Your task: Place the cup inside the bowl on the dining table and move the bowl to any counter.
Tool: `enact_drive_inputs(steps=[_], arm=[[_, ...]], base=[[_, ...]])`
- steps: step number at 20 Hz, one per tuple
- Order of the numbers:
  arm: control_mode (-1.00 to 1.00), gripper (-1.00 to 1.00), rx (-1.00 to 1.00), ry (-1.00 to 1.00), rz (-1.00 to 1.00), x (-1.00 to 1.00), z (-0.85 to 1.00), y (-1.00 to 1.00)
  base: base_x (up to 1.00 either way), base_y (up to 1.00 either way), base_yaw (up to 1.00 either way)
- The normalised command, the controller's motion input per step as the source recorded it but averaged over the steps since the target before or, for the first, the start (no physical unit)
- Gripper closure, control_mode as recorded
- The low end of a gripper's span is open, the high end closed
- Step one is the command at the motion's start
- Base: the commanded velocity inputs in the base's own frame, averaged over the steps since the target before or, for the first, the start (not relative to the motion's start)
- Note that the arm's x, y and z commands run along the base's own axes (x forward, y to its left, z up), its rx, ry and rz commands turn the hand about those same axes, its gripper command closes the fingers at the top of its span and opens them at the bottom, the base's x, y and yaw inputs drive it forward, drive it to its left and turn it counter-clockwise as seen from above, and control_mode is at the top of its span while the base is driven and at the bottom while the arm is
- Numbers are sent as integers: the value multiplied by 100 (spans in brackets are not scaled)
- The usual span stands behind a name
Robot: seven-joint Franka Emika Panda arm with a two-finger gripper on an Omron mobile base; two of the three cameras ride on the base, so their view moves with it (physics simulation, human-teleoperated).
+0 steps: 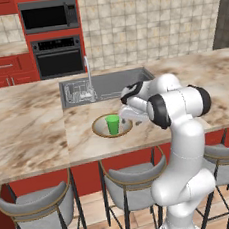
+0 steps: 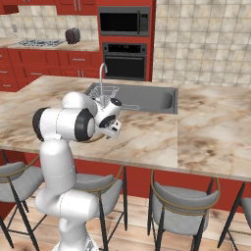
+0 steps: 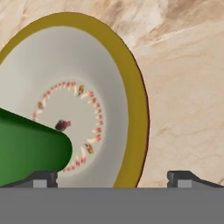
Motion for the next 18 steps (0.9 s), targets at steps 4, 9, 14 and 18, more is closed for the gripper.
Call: enact_drive_inputs(steps=[4,9,14,18], arm=[[-100,-100,0,0,0,0,-7,1],[-100,-100,0,0,0,0,-10,3],[-100,-100,0,0,0,0,-15,2],[-100,-100,0,0,0,0,-10,6]], base=[[0,0,0],[0,0,0],[0,0,0],[0,0,0]])
